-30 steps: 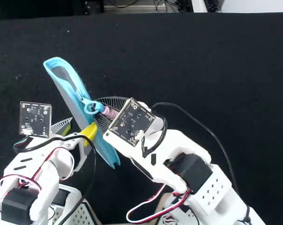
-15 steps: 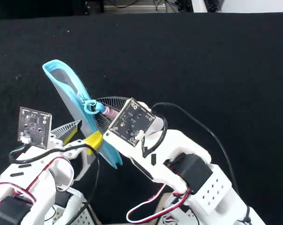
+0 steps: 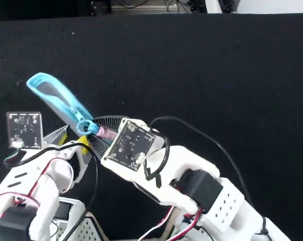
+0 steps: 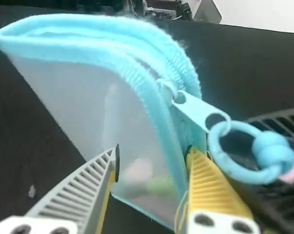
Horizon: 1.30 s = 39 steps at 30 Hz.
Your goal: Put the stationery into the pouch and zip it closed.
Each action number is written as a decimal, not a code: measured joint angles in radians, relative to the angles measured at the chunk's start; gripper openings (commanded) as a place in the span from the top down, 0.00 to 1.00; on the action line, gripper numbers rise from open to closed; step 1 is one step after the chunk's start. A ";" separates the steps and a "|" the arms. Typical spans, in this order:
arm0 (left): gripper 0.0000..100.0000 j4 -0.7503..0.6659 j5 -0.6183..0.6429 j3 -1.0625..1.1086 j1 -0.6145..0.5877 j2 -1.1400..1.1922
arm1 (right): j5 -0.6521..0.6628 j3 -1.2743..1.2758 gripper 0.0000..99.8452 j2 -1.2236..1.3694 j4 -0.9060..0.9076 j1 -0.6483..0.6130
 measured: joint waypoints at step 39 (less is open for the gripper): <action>0.75 0.325 -0.018 -0.192 0.166 -0.292 | 0.002 -0.002 0.99 0.000 0.000 -0.012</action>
